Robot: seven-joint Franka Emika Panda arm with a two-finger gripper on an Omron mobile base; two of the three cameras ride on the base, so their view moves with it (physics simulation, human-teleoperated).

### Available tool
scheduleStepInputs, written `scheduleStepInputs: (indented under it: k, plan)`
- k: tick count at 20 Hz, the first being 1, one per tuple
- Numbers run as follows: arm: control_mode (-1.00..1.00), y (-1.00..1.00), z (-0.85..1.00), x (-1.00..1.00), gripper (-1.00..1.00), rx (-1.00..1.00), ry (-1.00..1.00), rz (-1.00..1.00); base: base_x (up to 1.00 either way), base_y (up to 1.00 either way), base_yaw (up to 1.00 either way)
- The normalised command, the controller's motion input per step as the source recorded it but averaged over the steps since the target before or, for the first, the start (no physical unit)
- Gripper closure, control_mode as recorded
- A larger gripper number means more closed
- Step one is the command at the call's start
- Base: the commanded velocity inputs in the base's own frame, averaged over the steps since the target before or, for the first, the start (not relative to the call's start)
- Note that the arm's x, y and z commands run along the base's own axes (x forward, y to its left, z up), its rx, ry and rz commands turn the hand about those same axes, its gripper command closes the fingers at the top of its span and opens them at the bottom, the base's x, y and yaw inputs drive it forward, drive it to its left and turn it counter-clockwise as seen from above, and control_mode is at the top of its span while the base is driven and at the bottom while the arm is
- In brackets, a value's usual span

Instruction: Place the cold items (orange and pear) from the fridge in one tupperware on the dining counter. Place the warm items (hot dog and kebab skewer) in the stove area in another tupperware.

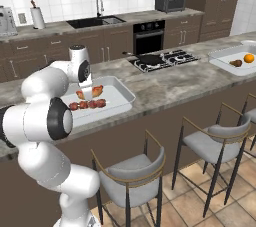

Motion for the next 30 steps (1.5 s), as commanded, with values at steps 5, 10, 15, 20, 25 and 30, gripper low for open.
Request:
scheduleStepInputs:
  k: [5,10,15,20,25,30]
  plan:
    - [-1.00,0.08,-0.25,0.10,-1.00,0.00,0.02,0.00,0.00,0.00,0.00]
    - [-1.00,0.00,-0.12,-0.11,-1.00,0.04,-0.04,0.00,0.00,0.00,0.00]
    - [-1.00,0.00,-0.01,-0.35,-1.00,0.00,-0.06,0.01,0.00,0.00,0.00]
    - [-1.00,0.01,0.23,-0.38,-1.00,0.06,0.00,0.00,0.00,0.00,0.00]
    - [-1.00,0.05,0.54,-0.16,-1.00,0.08,0.00,0.01,0.00,0.00,0.00]
    - [-1.00,0.07,0.45,-0.16,-1.00,0.01,0.00,0.03,0.00,0.00,0.00]
